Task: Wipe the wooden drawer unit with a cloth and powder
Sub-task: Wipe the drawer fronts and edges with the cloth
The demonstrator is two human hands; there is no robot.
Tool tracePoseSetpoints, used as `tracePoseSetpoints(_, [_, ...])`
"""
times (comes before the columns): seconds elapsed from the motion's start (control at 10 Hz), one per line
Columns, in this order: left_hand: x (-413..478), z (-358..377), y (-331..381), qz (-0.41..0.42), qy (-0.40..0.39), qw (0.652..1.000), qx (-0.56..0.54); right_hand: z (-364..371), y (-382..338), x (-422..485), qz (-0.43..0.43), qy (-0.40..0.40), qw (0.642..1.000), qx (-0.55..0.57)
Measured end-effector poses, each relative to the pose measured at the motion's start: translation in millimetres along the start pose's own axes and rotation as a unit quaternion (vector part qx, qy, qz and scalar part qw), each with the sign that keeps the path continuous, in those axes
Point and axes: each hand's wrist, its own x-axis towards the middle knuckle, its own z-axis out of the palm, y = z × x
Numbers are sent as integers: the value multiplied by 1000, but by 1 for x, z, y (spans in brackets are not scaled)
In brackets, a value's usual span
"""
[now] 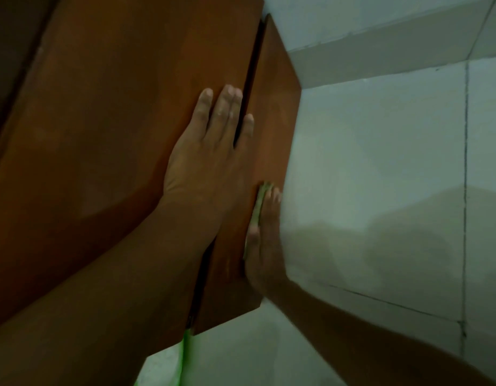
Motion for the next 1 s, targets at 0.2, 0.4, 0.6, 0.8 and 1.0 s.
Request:
tracePoseSetpoints(0.2, [-1, 0, 2, 2, 18, 1000, -5, -8, 14, 89, 83, 60, 995, -8])
tracePoseSetpoints(0.4, [0, 3, 1, -10, 22, 999, -30, -28, -3, 162, 293, 160, 941, 54])
tracePoseSetpoints(0.6, [0, 5, 2, -6, 35, 997, -65, -111, -43, 208, 421, 78, 790, 438])
tracePoseSetpoints(0.8, [6, 2, 14, -4, 34, 984, -174, -199, -96, 191, 401, -48, 750, 524])
tracePoseSetpoints(1.0, [-1, -7, 27, -60, 6, 920, -386, -247, -157, 196, 403, -139, 795, 431])
